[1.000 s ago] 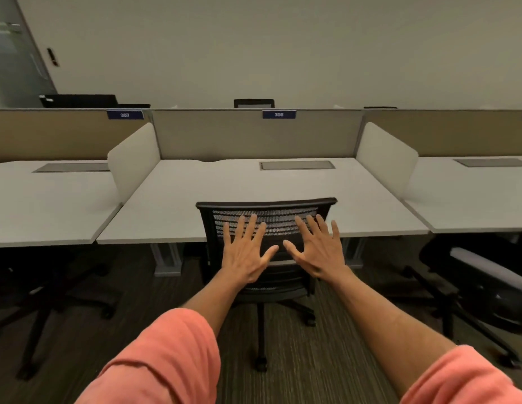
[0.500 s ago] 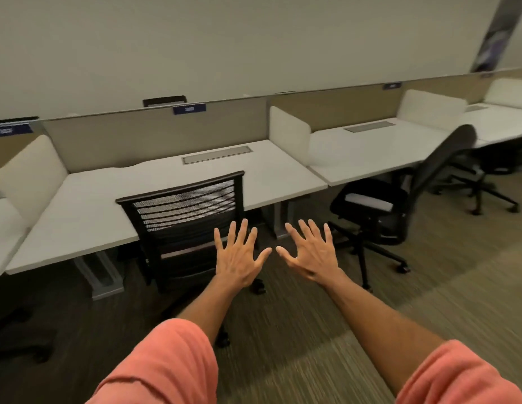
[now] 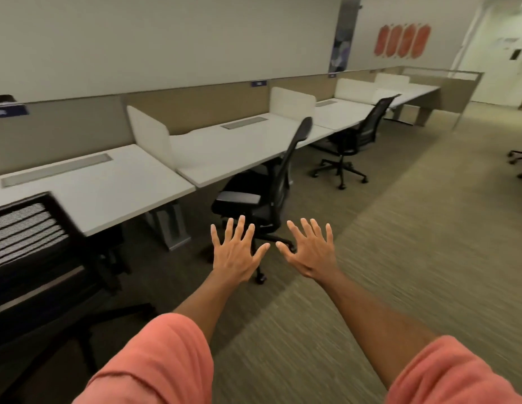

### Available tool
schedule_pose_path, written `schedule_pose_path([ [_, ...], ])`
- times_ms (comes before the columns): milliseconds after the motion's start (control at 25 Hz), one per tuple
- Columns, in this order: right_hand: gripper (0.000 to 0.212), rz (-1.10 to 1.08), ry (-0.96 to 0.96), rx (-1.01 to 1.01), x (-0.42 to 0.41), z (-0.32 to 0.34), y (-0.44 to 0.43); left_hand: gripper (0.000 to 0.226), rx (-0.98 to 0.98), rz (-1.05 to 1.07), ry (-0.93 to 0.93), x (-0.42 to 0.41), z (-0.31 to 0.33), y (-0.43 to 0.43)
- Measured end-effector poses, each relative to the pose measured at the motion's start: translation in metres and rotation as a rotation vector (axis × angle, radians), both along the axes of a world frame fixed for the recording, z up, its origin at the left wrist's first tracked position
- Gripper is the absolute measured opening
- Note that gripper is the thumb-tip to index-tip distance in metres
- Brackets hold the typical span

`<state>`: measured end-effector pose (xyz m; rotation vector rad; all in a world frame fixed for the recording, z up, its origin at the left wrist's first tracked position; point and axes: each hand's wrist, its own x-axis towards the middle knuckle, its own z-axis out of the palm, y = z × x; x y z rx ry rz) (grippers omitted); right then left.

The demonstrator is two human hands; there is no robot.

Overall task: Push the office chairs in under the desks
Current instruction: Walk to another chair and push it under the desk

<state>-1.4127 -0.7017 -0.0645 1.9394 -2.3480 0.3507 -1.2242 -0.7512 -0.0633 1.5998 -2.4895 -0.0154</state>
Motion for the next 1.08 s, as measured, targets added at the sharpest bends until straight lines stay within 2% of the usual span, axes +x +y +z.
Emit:
schedule_pose_path([
  [320,0.077,-0.283,-0.091,0.035,-0.185,-0.005,0.012,0.078,0.047,-0.240,-0.022,-0.201,0.003,-0.026],
  [520,0.079,-0.368,-0.097,0.036,-0.279,-0.015,-0.008,0.077,0.034,-0.346,-0.090,-0.304,-0.008,-0.068],
  [840,0.080,-0.490,-0.117,0.069,-0.422,-0.023,-0.101,0.077,0.023,-0.420,-0.092,-0.454,-0.004,-0.185],
  [1080,0.081,-0.477,-0.103,0.055,-0.516,-0.014,-0.181,0.077,-0.007,-0.438,-0.107,-0.544,0.000,-0.263],
])
